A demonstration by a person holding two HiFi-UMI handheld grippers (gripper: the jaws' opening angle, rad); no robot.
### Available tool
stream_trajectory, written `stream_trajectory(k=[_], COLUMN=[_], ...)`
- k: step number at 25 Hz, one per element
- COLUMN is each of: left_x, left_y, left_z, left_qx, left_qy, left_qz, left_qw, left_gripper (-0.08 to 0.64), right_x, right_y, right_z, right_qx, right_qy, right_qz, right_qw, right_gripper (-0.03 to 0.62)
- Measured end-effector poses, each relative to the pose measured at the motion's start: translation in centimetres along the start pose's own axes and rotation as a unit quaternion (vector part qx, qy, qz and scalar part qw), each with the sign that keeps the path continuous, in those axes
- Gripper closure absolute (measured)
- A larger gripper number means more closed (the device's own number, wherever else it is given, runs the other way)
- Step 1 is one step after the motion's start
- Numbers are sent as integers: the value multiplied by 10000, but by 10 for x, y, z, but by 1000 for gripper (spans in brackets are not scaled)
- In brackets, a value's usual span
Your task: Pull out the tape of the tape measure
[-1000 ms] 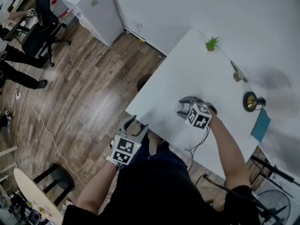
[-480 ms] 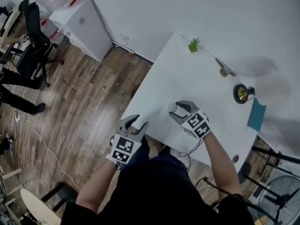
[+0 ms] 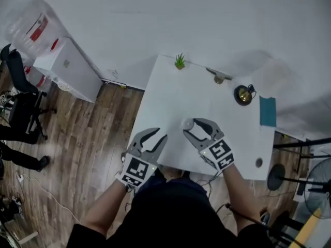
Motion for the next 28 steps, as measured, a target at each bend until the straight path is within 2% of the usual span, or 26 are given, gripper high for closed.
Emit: stream_trajectory(k=[3,9,14,17,20,28], left_x=[-31,-90,-136,-142,-144,-146], left_y=[-6,-28,-53,-72,-82,-105], left_z=[8,13,15,21,29,49], left_qx=[229,571,781,981,916,874], left_qy=[-319,-906,-1290,-1093,-918,-777], left_qz=[114,671,1519,1913,2147,2352], left_qw=[9992,9920,9768,9705,9680,9649], left_gripper=[446,448,480,480,480,500], right_x=[-25,-55,-69,-74,-78,-66], right_y=[-8,-20,-27,-28,-30,-36], right_z=[-24,-73,-104,-118,-126,-141], right_qx=[389,978,1072,1022,935,713], right_qy=[-361,-1004,-1259,-1340,-1360,-1324], right_qz=[140,172,35,-4,-71,-321], right_qw=[9985,9900,9862,9857,9863,9881], right_gripper=[379,379,377,377,377,377])
Point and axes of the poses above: the fingertips, and each gripper's own axes: z forward along the fingers, y to its left, x out of its underside, the point moved 1 cm from there along -z, backward along the fingers, and after that the axes turned 4 degrees about x, right-handed, at the moved point
